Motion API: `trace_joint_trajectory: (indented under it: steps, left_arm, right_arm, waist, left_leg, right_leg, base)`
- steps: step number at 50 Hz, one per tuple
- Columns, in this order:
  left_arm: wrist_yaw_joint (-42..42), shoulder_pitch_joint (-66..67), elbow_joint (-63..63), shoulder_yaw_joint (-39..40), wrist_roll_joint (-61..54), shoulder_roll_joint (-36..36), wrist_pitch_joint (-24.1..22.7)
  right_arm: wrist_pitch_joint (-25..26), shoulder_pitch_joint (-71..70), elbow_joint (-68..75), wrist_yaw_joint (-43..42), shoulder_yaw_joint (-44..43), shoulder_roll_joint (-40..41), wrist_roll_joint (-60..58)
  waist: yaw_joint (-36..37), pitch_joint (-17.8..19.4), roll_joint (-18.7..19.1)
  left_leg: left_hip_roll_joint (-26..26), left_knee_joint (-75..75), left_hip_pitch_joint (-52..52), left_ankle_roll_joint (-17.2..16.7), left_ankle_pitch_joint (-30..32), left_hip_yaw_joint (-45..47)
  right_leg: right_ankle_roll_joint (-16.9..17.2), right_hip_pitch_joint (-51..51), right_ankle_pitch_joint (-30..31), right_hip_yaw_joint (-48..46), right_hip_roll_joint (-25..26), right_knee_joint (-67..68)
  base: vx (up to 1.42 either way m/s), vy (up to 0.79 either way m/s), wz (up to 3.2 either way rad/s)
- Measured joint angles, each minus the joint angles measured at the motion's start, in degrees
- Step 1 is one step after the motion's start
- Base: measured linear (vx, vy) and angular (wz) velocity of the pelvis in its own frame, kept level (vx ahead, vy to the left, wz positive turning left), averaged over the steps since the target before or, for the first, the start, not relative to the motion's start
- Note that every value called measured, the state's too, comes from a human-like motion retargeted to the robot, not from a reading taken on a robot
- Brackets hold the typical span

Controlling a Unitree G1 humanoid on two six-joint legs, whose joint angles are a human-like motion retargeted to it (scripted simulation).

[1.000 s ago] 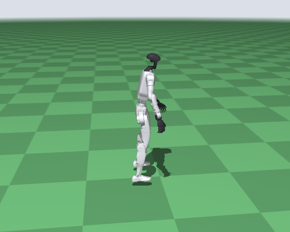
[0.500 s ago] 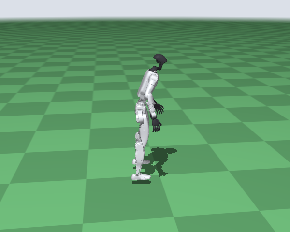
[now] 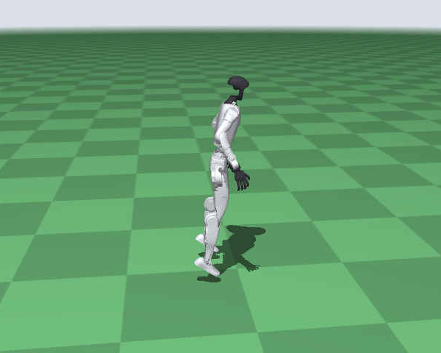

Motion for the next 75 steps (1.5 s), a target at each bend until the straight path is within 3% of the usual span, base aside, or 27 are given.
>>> trace_joint_trajectory:
  steps: [2, 3, 5, 6, 8, 10, 12, 13, 15, 17, 19, 22, 23, 24, 25, 27, 28, 30, 32, 35, 40, 42, 45, 50, 56, 64, 75]
  left_arm:
    - [-2.88, 2.32, 2.33, 1.5, -1.12, -3.84, 3.04]
    - [-4.52, 2.34, 3.99, 2.38, -0.22, -5.13, 5.49]
    - [-7.14, 0.82, 7.83, 3.85, 2.89, -6.19, 9.4]
    - [-7.62, -1.4, 10.35, 4.97, 3.85, -6.86, 11.12]
    - [-7.85, -4.62, 14.87, 6.81, 3.27, -7.88, 14.09]
    - [-7.07, -7.05, 18.45, 7.94, -0.33, -8.53, 16.42]
    - [-4.85, -9.21, 20.68, 8.39, -4.67, -8.65, 17.26]
    - [-3.41, -10.18, 21.4, 8.4, -6.84, -8.59, 17.14]
    - [-0.94, -11.62, 21.97, 7.97, -10.8, -8.33, 15.75]
    - [-0.35, -11.94, 20.32, 7.18, -13.73, -7.8, 13.08]
    - [-1.23, -12.71, 16.43, 6.03, -15.46, -6.48, 10.31]
    - [-3.56, -17.55, 7.94, 5.01, -14.92, -3.11, 6.86]
    - [-3.77, -20.29, 4.95, 5.37, -14.46, -1.91, 6.35]
    - [-3.46, -23.33, 2.39, 6.23, -14.49, -0.9, 6.42]
    - [-2.89, -26.53, 0.03, 7.35, -14.77, 0.01, 6.78]
    - [0.07, -32.21, -2.0, 9.39, -15.95, 0.56, 8.38]
    - [1.86, -34.08, -1.79, 9.89, -16.12, 0.35, 9.02]
    - [4.38, -36.14, 0.03, 9.39, -15.16, -1.04, 10.0]
    - [5.37, -36.33, 3.4, 6.95, -12.21, -4.51, 9.76]
    - [5.81, -33.14, 6.3, 5.42, -7.99, -8.28, 8.27]
    - [4.22, -23.2, 4.35, 14.24, -14.35, -14.35, 7.38]
    - [2.9, -20.32, 3.1, 16.91, -19.43, -15.59, 7.19]
    - [2.06, -17.61, 1.65, 17.38, -24.23, -15.81, 6.33]
    - [4.61, -19.57, 9.3, 13.01, -21.88, -16.61, 5.44]
    - [0.33, -20.46, 23.89, 11.81, -14.95, -21.43, 11.1]
    - [1.18, -11.34, 15.92, 12.3, -21.7, -21.77, 6.07]
    - [4.76, -8.34, 10.17, 14.75, -26.67, -20.94, 4.71]
  right_arm:
    - [3.76, 1.57, 6.9, 4.57, 0.51, 1.18, -2.05]
    - [5.8, 0.96, 10.69, 7.4, 1.0, 1.61, -2.05]
    - [8.76, -1.15, 18.43, 9.8, 1.65, 2.34, -0.82]
    - [9.37, -4.13, 23.95, 9.93, 2.02, 3.23, -0.8]
    - [10.66, -8.34, 33.28, 11.41, 3.15, 4.83, -2.42]
    - [12.06, -10.75, 39.26, 14.5, 5.06, 5.84, -5.51]
    - [12.57, -12.1, 41.56, 16.22, 7.1, 6.14, -7.63]
    - [12.56, -12.51, 41.87, 16.43, 7.84, 6.11, -7.96]
    - [12.27, -12.53, 41.36, 15.99, 8.4, 5.72, -7.41]
    - [11.67, -10.83, 39.21, 15.44, 7.38, 4.56, -6.91]
    - [11.01, -8.67, 35.08, 16.53, 5.97, 2.04, -6.98]
    - [9.31, -7.52, 26.58, 19.36, 2.96, -3.85, -6.05]
    - [8.69, -8.24, 24.17, 19.12, 1.33, -5.67, -4.73]
    - [8.28, -9.66, 22.62, 17.55, -0.6, -6.91, -2.59]
    - [7.97, -11.45, 21.51, 15.31, -2.66, -7.85, -0.05]
    - [6.43, -16.18, 22.22, 6.38, -5.62, -7.23, 6.3]
    - [5.48, -18.39, 23.26, 1.88, -6.15, -6.03, 8.57]
    - [4.16, -21.75, 25.1, -4.48, -5.26, -3.01, 10.58]
    - [3.44, -22.91, 25.68, -6.56, -1.81, -0.18, 9.14]
    - [2.94, -21.42, 22.71, -4.14, 2.87, 3.36, 2.91]
    - [2.68, -19.14, 21.9, -1.06, 3.7, 7.86, 0.55]
    - [3.23, -19.94, 23.96, -0.13, 3.5, 9.42, 2.82]
    - [3.8, -22.7, 27.85, -0.22, 4.12, 11.12, 4.35]
    - [2.43, -30.07, 37.7, -7.82, 6.29, 14.74, 1.85]
    - [3.57, -28.86, 38.23, -5.23, 6.98, 16.44, -1.1]
    - [1.72, -21.84, 31.85, -5.11, 6.88, 16.29, -0.76]
    - [0.72, -12.77, 25.56, -5.97, 3.7, 15.32, 4.89]
  waist:
    - [0.94, -0.05, -0.91]
    - [1.32, 2.34, 1.72]
    - [2.28, 6.47, 5.06]
    - [3.16, 5.93, 5.84]
    - [4.64, 3.82, 6.2]
    - [5.19, 0.77, 5.2]
    - [5.15, -2.06, 4.1]
    - [4.95, -3.04, 3.57]
    - [4.34, -3.05, 2.78]
    - [3.73, -2.04, 2.46]
    - [3.6, -2.51, 1.47]
    - [4.17, -5.23, -1.96]
    - [4.27, -4.94, -2.89]
    - [4.29, -3.37, -3.63]
    - [4.27, -1.16, -4.28]
    - [4.52, 5.26, -3.94]
    - [4.86, 7.62, -2.93]
    - [5.56, 10.78, -0.44]
    - [4.38, 11.29, -2.52]
    - [3.81, 8.13, -3.63]
    - [4.79, 1.45, -2.1]
    - [5.06, 1.08, -1.19]
    - [4.75, 1.69, -0.45]
    - [3.62, 4.5, -0.01]
    - [1.88, 6.73, 2.03]
    - [1.17, 7.42, 1.6]
    - [0.53, 7.42, 0.87]
  left_leg:
    - [-8.12, 21.55, -0.66, 10.53, -0.7, 1.04]
    - [-7.19, 40.84, -2.38, 14.09, -5.46, 1.52]
    - [-4.41, 75.9, -5.66, 17.77, -13.52, 3.29]
    - [-3.97, 89.8, -9.71, 17.87, -15.0, 3.2]
    - [-4.76, 111.04, -16.32, 18.96, -13.92, 4.18]
    - [-4.19, 121.02, -20.73, 22.82, -10.04, 6.57]
    - [-4.95, 117.75, -21.58, 21.75, -10.01, 5.58]
    - [-6.21, 112.42, -20.38, 18.94, -11.32, 3.91]
    - [-5.73, 96.56, -13.4, 12.81, -15.49, 0.72]
    - [-1.06, 75.08, -3.46, 9.44, -18.58, 1.83]
    - [0.5, 51.39, 3.9, 6.52, -17.24, 3.32]
    - [-2.67, 20.98, 6.91, 3.73, -12.75, 1.89]
    - [-3.52, 17.19, 6.5, 5.68, -16.1, 1.78]
    - [-4.14, 18.24, 5.86, 9.87, -24.69, 2.67]
    - [-4.65, 21.71, 5.11, 15.19, -35.9, 4.05]
    - [-3.63, 41.05, 0.18, 24.54, -59.15, 5.13]
    - [-1.47, 50.22, -2.94, 27.13, -65.4, 4.86]
    - [2.99, 61.36, -7.33, 27.99, -69.53, 4.28]
    - [-1.9, 58.25, -7.56, 27.28, -66.03, 5.79]
    - [-3.87, 42.95, -4.07, 21.89, -57.07, 6.7]
    - [-4.04, 16.95, -0.13, 15.72, -35.14, 10.64]
    - [-3.82, 10.9, 1.4, 13.25, -30.94, 11.75]
    - [-3.98, 7.12, 2.09, 10.68, -31.29, 12.69]
    - [-5.21, 7.74, -0.03, 10.74, -36.55, 14.51]
    - [-5.1, 7.98, -1.5, 10.86, -35.32, 14.06]
    - [-5.03, 5.68, -1.24, 10.64, -36.87, 15.36]
    - [-4.52, 5.1, -2.24, 10.25, -35.29, 14.7]
  right_leg:
    - [-2.06, 4.52, 0.64, 7.4, -3.93, 9.85]
    - [-7.34, 4.97, -4.29, 7.65, 0.71, 25.27]
    - [-13.21, 1.38, -14.28, 5.04, 8.44, 62.12]
    - [-14.89, -3.61, -15.15, 2.53, 10.9, 77.34]
    - [-19.44, -11.73, -13.22, -2.95, 13.3, 101.35]
    - [-22.88, -16.02, -10.3, -7.0, 13.18, 114.29]
    - [-22.56, -16.38, -11.85, -6.15, 13.4, 114.12]
    - [-21.29, -15.08, -14.18, -4.01, 13.46, 110.13]
    - [-18.27, -8.06, -20.03, 0.43, 10.94, 95.42]
    - [-15.43, 2.4, -23.15, 0.67, 5.61, 72.14]
    - [-10.86, 10.86, -20.99, 0.06, 1.36, 45.17]
    - [-1.89, 14.44, -13.45, 1.58, -3.5, 12.21]
    - [-1.3, 13.49, -15.81, 2.04, -4.19, 8.75]
    - [-2.93, 12.35, -23.13, 1.63, -4.53, 9.9]
    - [-5.67, 11.13, -32.93, 0.78, -4.72, 13.35]
    - [-11.72, 5.24, -57.36, -1.46, -2.82, 34.42]
    - [-14.8, 2.36, -64.33, -2.21, -0.54, 43.06]
    - [-19.24, -1.54, -68.04, -3.14, 3.67, 52.47]
    - [-16.76, -2.64, -65.78, -2.66, -1.33, 52.11]
    - [-12.36, -0.13, -57.1, -2.31, -3.82, 38.52]
    - [-10.94, -1.06, -35.22, -6.02, -5.09, 19.18]
    - [-10.45, -0.66, -31.43, -7.54, -5.12, 14.44]
    - [-9.46, -0.24, -32.41, -8.49, -5.54, 10.56]
    - [-9.61, -2.72, -39.18, -8.58, -6.8, 11.74]
    - [-9.67, -3.15, -36.86, -8.73, -6.67, 10.07]
    - [-7.93, -3.89, -38.47, -8.02, -6.65, 8.5]
    - [-6.12, -4.04, -36.06, -8.91, -6.33, 6.88]
  base:
    - [0.24, 0.35, -0.44]
    - [0.14, 0.2, -0.3]
    - [0.02, -0.03, -0.21]
    - [-0.07, -0.14, -0.23]
    - [-0.1, -0.17, -0.19]
    - [-0.05, -0.1, 0.1]
    - [0.11, 0.01, 0.24]
    - [0.21, 0.07, 0.28]
    - [0.26, 0.08, 0.37]
    - [0.24, 0.04, 0.53]
    - [0.16, 0.03, 0.54]
    - [-0.06, 0.02, 0.39]
    - [-0.24, 0.02, 0.35]
    - [-0.31, 0.02, 0.34]
    - [-0.36, 0.01, 0.25]
    - [-0.37, -0.06, 0.0]
    - [-0.31, -0.16, -0.31]
    - [-0.2, -0.08, -0.31]
    - [-0.04, 0.17, 0.21]
    - [0.07, 0.05, -0.01]
    - [0.01, 0.03, -0.45]
    - [-0.07, 0.01, -0.44]
    - [-0.1, 0.0, -0.21]
    - [-0.11, 0.02, -0.05]
    - [-0.04, 0.01, 0.01]
    - [0.0, 0.0, 0.0]
    - [0.0, 0.0, 0.0]
